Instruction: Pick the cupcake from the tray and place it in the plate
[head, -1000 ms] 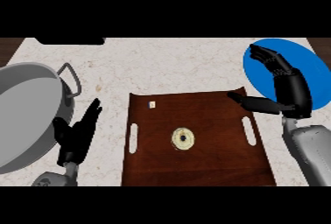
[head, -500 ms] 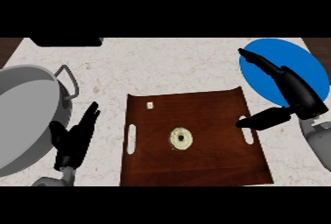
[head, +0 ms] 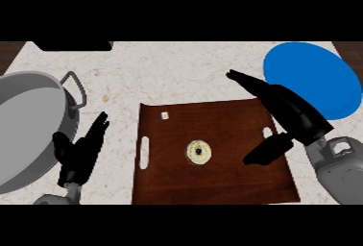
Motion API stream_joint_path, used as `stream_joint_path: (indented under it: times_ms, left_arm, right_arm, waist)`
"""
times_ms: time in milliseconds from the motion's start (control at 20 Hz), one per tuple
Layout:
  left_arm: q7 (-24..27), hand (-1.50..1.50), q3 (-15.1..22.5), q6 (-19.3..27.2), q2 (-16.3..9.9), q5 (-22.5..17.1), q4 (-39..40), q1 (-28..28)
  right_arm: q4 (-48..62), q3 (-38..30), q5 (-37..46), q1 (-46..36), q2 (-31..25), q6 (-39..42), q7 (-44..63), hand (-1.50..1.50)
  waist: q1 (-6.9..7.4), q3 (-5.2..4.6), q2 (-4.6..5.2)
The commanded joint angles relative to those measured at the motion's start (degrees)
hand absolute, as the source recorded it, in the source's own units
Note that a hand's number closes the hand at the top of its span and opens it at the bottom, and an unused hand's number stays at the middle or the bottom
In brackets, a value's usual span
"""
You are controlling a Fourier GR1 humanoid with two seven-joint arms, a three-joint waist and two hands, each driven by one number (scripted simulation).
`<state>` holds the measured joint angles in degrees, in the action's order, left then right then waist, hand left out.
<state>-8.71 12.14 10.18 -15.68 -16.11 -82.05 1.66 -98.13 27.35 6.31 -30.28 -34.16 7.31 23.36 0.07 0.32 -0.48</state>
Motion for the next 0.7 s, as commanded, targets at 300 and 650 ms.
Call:
stream_joint_path:
  times_ms: [300, 650]
  left_arm:
    - [-3.3, 0.0, 0.9, 0.3, 1.9, 1.3, -1.2, -2.9]
    - [0.3, 0.0, -1.3, -3.0, 2.3, 1.5, 2.8, -2.8]
  right_arm:
    - [1.0, 9.7, 14.1, 1.8, 10.6, -0.7, 11.0, -1.5]
    - [-0.5, 10.0, 15.0, 5.9, 15.9, 2.1, 13.2, -1.5]
  waist:
    - [0.21, -0.32, 0.42]
    - [-0.14, -0.33, 0.46]
